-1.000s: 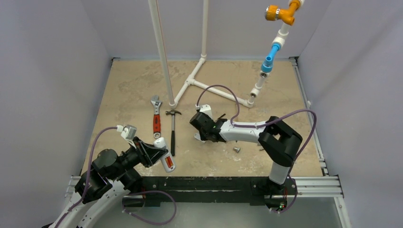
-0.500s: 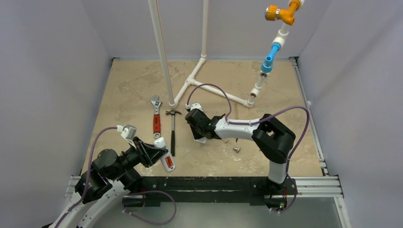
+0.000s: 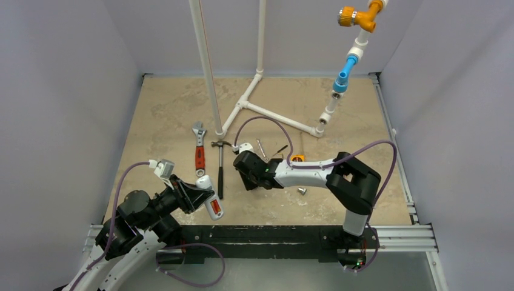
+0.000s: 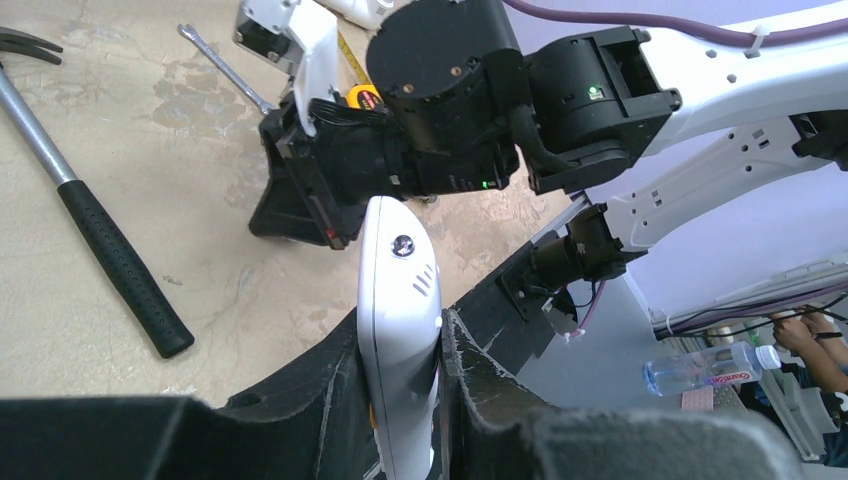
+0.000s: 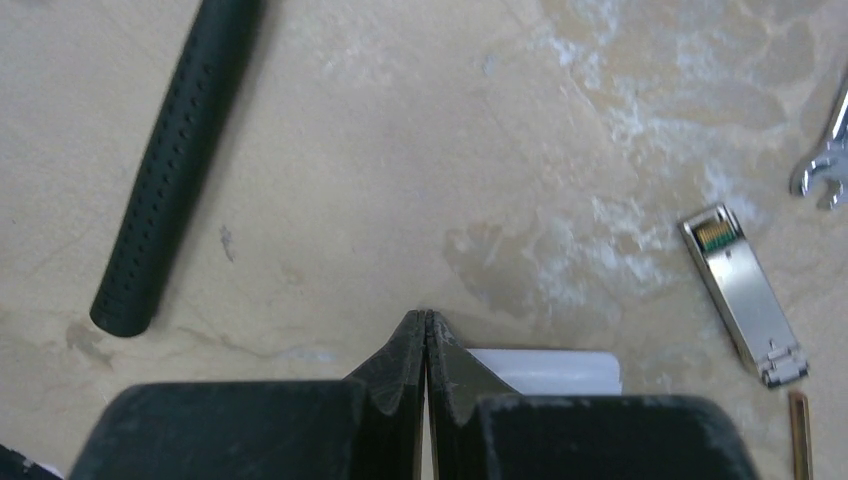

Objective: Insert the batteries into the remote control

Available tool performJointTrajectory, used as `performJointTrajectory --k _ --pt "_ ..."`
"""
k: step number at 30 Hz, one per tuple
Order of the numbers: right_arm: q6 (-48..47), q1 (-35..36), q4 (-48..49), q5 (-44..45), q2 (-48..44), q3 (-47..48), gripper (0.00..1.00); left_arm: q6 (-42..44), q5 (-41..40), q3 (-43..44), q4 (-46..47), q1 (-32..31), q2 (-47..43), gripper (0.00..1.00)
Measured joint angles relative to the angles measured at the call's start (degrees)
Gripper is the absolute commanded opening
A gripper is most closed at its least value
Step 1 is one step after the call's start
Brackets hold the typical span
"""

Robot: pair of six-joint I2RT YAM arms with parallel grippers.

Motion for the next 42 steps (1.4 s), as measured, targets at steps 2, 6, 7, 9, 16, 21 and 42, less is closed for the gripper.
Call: performJointTrajectory --k 2,6,7,9,16,21,42 --pt "1.4 0.2 -0.5 0.4 -1.7 -1.9 0.0 0.0 0.0 0.0 0.0 0.0 0.0 0.0" --pt "4.9 0.3 -2.2 1.9 -5.0 -5.5 0.0 0.0 0.0 0.0 0.1 0.0 0.0 0.0" --pt "5.5 0.3 -2.8 2.2 -5.6 -6.0 0.0 0.0 0.0 0.0 0.1 0.0 0.0 0.0" --pt "6.8 0.4 -3.5 2.7 -7.1 -7.5 0.0 0.0 0.0 0.0 0.2 0.0 0.0 0.0" --pt "10.6 1.3 -6.5 3.0 -13.0 -13.0 0.0 0.0 0.1 0.0 0.5 0.0 0.0 0.0" --pt "13.0 1.9 -9.1 3.1 -18.2 -17.5 0.0 0.0 0.1 0.0 1.2 0.0 0.0 0.0" --pt "31.8 3.9 -15.5 16.3 -21.4 -14.9 0.63 0.0 1.7 -0.8 3.8 0.0 1.3 0.0"
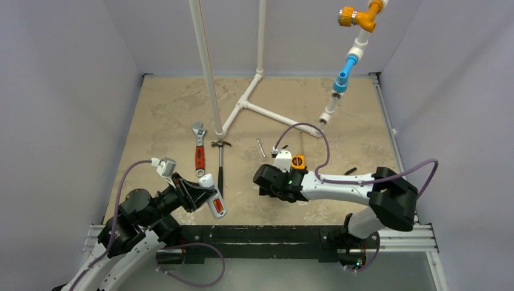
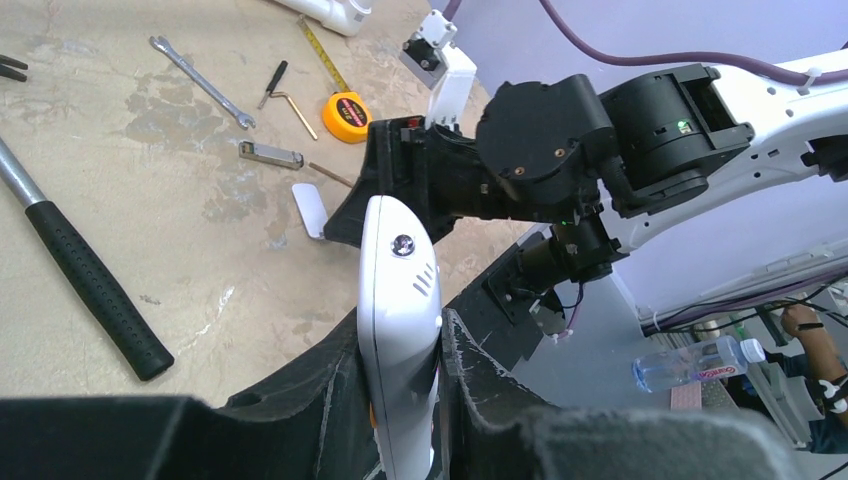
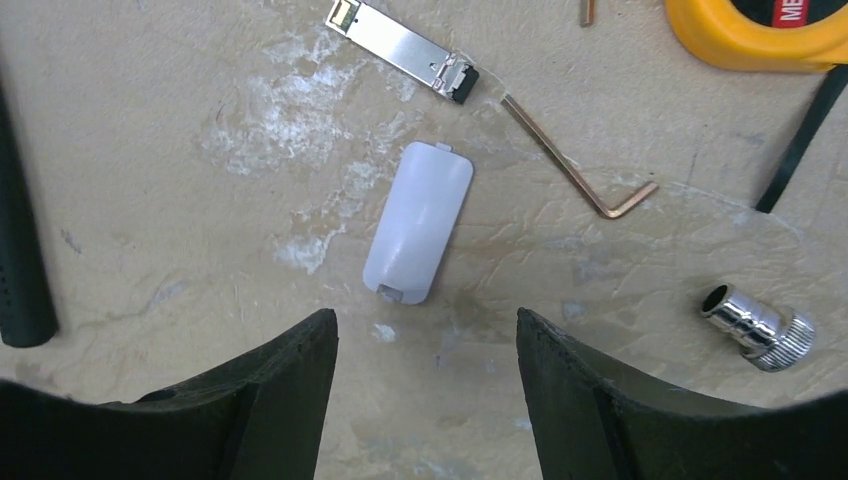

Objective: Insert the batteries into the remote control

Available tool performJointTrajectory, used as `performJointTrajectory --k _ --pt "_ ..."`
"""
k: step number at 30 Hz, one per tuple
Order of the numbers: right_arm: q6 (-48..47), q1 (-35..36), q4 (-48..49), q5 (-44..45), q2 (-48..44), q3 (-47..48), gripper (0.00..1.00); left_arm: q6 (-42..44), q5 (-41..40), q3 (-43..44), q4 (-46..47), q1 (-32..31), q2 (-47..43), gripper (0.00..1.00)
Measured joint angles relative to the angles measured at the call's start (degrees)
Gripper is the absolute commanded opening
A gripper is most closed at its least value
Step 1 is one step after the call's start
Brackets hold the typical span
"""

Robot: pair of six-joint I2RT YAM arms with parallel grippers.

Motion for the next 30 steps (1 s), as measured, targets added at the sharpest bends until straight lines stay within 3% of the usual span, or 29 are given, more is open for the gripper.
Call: performJointTrajectory --k 17,30 --pt "7.9 0.9 -7.3 4.4 14.9 11.3 0.46 0.0 -0.1 0.0 -0.7 0.0 -0.8 0.0" --pt "8.5 1.2 -11.9 6.3 16.9 12.8 0.3 0.0 -0.1 0.0 -0.8 0.0 -0.8 0.0"
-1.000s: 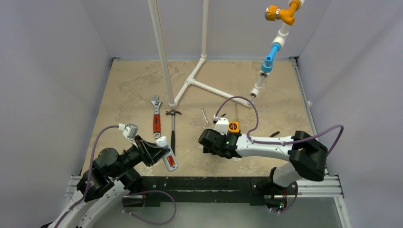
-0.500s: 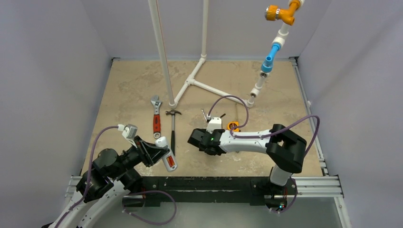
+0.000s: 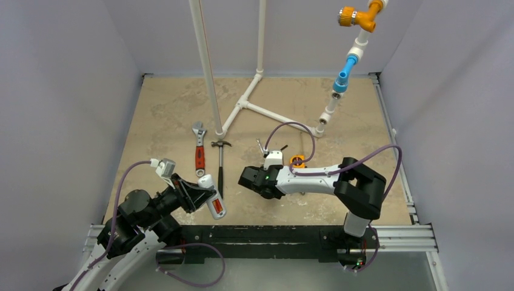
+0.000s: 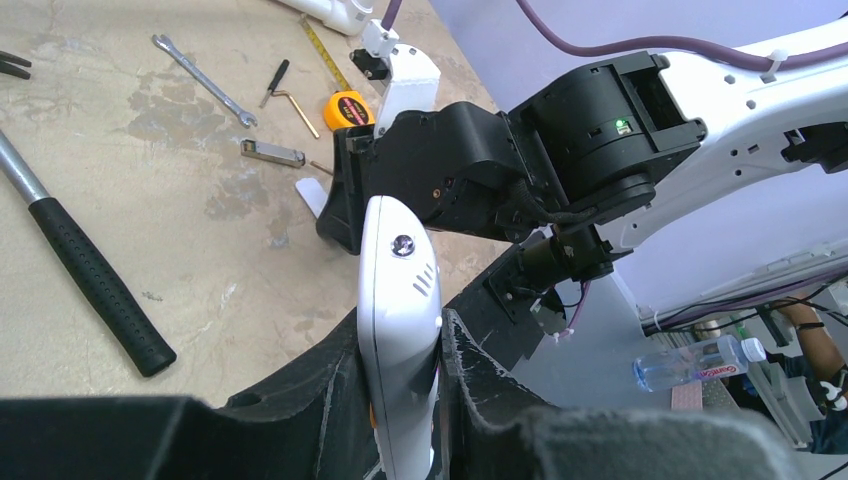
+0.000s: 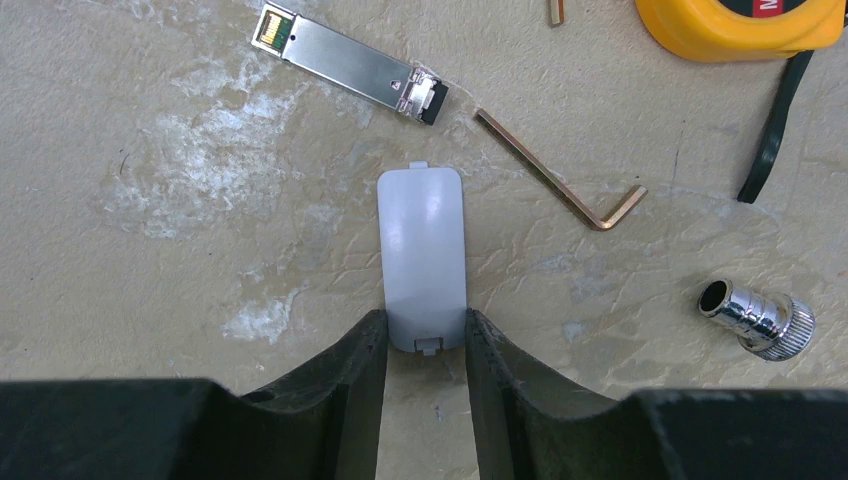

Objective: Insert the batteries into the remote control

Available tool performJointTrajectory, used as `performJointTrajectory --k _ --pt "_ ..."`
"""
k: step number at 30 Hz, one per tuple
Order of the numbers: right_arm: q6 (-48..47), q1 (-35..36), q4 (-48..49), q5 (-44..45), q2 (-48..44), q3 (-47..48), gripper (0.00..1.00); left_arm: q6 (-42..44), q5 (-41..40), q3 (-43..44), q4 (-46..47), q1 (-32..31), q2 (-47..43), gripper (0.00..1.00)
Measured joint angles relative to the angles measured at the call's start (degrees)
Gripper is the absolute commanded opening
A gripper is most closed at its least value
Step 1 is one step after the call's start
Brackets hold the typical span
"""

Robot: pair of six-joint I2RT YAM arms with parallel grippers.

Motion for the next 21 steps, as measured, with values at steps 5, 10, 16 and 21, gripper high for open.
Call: performJointTrajectory --k 5,10,16,21 --pt "-1.1 0.0 0.9 0.0 -1.2 -1.5 0.27 0.0 0.0 0.0 0.0 0.0 0.0 0.0" --pt "-3.5 0.0 2.0 0.0 -2.7 -3.3 0.25 0.0 0.0 0.0 0.0 0.0 0.0 0.0" --pt "-11.3 0.4 5.2 -0.9 -7.0 -7.4 0.23 -0.2 0.0 -0.5 1.0 0.0 -0.1 0.0" --pt "-19.1 2.4 7.2 -2.0 -12.6 -9.1 0.22 -2.4 -0.3 -4.4 5.2 0.0 -0.5 0.0"
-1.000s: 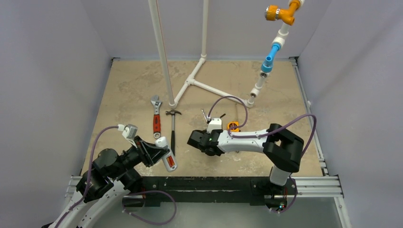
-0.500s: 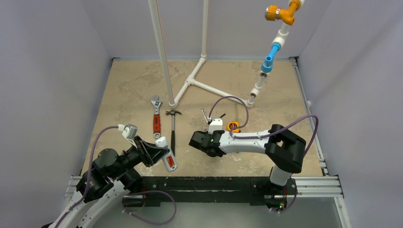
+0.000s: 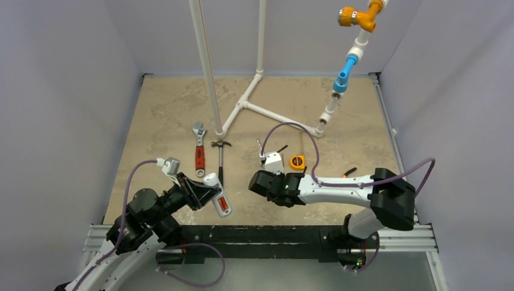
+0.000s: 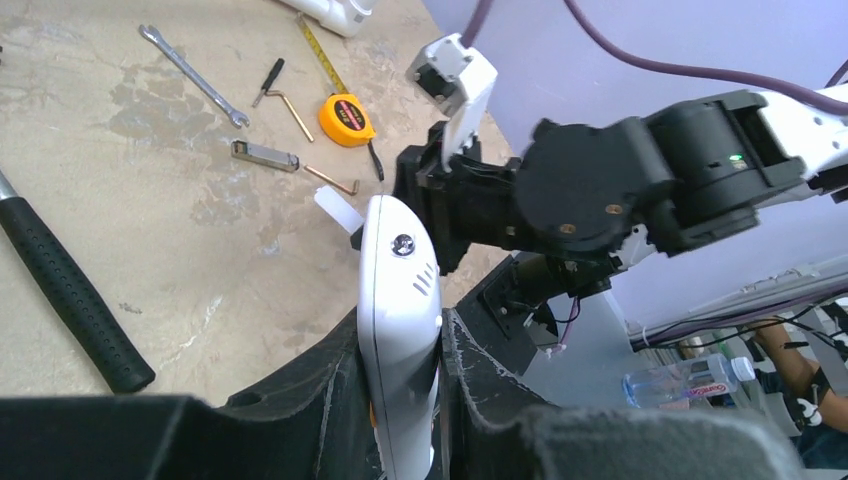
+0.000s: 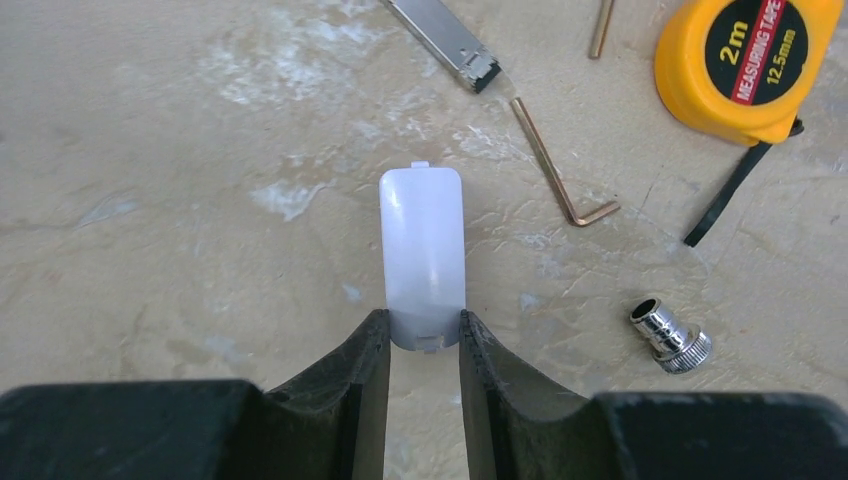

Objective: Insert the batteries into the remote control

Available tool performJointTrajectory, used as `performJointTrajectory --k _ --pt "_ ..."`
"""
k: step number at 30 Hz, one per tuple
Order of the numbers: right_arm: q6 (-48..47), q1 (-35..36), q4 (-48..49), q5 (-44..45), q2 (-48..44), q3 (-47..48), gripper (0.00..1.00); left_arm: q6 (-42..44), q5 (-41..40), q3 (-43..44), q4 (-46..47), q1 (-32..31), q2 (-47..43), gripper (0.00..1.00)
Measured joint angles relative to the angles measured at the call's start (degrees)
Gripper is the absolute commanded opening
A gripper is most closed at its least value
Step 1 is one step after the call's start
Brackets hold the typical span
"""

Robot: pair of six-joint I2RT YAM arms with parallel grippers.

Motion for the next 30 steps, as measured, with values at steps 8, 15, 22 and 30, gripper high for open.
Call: performJointTrajectory --k 8,15,22,30 --pt "-6.5 4.7 -0.7 1.0 -10.3 -0.2 0.17 -4.8 -1.6 -4.5 6.8 0.0 0.0 0.0" --pt "-14.0 6.4 0.2 -1.7 -22.7 -0.3 0.14 -10.3 -4.7 -6.9 11.6 0.0 0.0 0.0" --pt "-22.4 7.1 1.3 -8.5 -26.4 1.5 0.13 -16.2 -8.7 -8.4 14.2 0.0 0.0 0.0" --pt "-27.4 9.0 2.0 -12.0 -21.8 9.0 0.13 -20.0 -11.8 -9.7 16.3 0.0 0.0 0.0"
